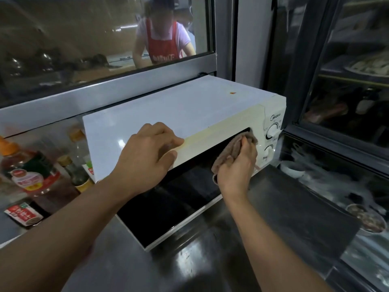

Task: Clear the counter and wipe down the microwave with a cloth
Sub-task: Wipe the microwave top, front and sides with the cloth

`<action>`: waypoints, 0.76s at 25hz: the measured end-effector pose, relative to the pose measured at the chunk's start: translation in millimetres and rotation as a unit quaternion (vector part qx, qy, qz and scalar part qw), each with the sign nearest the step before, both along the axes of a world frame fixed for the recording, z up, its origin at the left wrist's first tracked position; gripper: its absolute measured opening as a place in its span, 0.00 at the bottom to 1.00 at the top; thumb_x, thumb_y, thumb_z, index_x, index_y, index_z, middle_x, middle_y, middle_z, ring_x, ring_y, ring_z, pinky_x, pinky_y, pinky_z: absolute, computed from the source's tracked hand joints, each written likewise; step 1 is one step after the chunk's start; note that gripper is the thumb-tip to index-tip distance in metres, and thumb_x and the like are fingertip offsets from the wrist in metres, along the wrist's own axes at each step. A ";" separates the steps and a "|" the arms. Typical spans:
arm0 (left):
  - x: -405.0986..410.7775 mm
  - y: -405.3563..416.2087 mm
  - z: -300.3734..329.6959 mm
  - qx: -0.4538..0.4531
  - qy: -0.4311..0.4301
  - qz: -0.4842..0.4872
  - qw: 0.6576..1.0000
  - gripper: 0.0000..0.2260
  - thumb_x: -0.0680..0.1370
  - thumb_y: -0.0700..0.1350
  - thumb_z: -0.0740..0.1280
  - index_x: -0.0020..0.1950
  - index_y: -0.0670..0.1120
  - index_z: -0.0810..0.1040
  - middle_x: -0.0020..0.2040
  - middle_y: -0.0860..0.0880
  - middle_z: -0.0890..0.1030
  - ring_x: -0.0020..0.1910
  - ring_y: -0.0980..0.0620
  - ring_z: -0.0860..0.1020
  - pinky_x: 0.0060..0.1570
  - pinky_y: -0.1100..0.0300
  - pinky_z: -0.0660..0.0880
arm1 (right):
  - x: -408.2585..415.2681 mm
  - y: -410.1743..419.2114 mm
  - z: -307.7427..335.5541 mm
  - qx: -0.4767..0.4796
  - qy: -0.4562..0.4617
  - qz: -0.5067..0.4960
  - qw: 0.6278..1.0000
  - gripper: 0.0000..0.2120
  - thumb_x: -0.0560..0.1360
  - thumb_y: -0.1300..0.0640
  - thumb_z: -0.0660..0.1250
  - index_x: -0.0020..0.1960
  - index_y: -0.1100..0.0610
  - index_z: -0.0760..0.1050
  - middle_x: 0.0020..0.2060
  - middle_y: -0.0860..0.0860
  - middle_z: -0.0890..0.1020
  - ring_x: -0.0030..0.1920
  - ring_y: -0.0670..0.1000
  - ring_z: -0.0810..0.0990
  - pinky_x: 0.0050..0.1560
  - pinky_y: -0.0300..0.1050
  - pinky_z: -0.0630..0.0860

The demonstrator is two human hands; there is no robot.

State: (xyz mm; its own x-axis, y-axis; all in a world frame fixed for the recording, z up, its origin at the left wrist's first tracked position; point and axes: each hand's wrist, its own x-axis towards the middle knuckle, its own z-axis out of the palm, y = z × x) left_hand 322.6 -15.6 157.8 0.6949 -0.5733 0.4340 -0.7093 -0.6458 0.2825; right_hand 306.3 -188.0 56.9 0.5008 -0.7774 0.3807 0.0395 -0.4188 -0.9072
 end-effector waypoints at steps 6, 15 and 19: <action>4.2 -0.1 -3.0 -0.009 -0.002 -0.009 1.000 0.16 0.72 0.48 0.61 0.56 0.50 0.81 0.51 0.57 0.76 0.51 0.54 0.72 0.48 0.61 0.69 | 7.8 6.4 -7.2 -0.049 -0.045 0.000 0.998 0.29 0.74 0.74 0.56 0.74 0.62 0.58 0.74 0.54 0.56 0.72 0.42 0.54 0.62 0.17 0.43; 5.0 -0.7 -3.9 -0.022 -0.008 -0.013 1.000 0.14 0.72 0.47 0.62 0.55 0.49 0.81 0.50 0.59 0.74 0.52 0.54 0.72 0.49 0.60 0.68 | -7.3 22.6 -74.6 0.119 0.052 0.024 0.991 0.27 0.79 0.67 0.55 0.76 0.56 0.54 0.76 0.55 0.53 0.75 0.51 0.57 0.71 0.36 0.57; 4.6 -1.3 -4.2 -0.026 -0.003 -0.010 1.000 0.11 0.74 0.39 0.66 0.56 0.48 0.81 0.50 0.58 0.74 0.53 0.52 0.72 0.51 0.56 0.70 | -6.0 38.4 -33.1 0.053 0.063 0.005 0.997 0.28 0.76 0.69 0.58 0.75 0.65 0.56 0.76 0.59 0.54 0.75 0.57 0.54 0.74 0.42 0.49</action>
